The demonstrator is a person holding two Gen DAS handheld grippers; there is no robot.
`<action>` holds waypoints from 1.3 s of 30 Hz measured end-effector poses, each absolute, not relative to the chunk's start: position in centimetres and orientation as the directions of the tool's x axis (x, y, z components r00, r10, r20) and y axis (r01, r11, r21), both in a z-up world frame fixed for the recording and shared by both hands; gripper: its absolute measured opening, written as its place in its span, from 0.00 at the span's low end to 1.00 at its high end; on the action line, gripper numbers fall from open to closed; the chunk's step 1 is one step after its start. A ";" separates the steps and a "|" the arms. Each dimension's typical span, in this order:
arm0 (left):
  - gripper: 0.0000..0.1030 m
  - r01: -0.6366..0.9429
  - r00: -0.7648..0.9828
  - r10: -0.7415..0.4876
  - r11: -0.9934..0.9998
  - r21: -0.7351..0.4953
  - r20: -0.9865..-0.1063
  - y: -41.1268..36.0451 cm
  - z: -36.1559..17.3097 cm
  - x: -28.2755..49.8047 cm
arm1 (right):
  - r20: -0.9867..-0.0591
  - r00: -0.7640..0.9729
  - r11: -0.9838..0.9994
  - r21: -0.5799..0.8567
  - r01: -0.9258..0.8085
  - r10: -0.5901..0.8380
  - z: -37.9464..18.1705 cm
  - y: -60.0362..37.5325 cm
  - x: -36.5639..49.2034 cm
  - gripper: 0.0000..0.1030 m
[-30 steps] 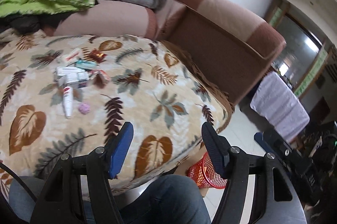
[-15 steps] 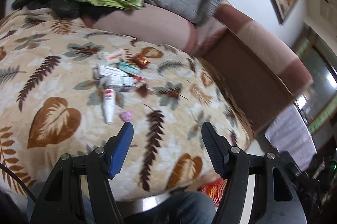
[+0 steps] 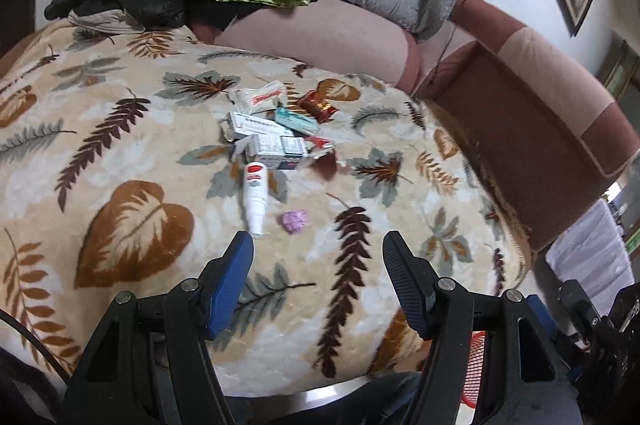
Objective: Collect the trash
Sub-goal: 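Move both empty tools back over the remaining trash on the blanket, then reach the right tool toward the red snack packet, then grasp the red snack packet with the right tool while the left tool grasps the white spray bottle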
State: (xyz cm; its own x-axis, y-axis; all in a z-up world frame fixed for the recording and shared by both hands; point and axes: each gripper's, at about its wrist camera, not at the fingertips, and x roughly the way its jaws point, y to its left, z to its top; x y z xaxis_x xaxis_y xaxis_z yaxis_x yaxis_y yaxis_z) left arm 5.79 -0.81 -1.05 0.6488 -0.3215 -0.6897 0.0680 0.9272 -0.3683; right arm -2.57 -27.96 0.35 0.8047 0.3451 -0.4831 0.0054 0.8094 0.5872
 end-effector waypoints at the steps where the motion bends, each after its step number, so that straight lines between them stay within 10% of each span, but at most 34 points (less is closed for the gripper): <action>1: 0.64 0.057 0.639 -0.311 0.931 -0.360 -0.704 -0.7 -1.2 6.2 | -0.484 0.802 0.807 0.591 0.003 0.351 0.2 -27.9 -2.2 0.90; 25: 0.64 -0.016 0.387 -0.253 0.959 -0.281 -0.886 -0.5 -6.8 21.3 | -0.471 0.676 0.624 0.781 0.021 0.567 -9.8 -28.2 19.6 0.81; 39: 0.64 -0.088 0.306 -0.190 0.970 -0.226 -0.933 -0.1 -11.3 24.5 | -0.455 0.681 0.579 0.813 0.056 0.574 -17.2 -28.1 24.8 0.60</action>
State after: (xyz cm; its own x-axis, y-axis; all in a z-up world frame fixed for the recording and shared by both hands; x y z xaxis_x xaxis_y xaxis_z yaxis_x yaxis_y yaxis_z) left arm 24.55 -0.12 -11.35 0.3060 -0.1901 -0.9329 -0.0875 0.9701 -0.2264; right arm 24.81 -28.05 -17.23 0.6807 0.5739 -0.4552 0.0556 0.5791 0.8133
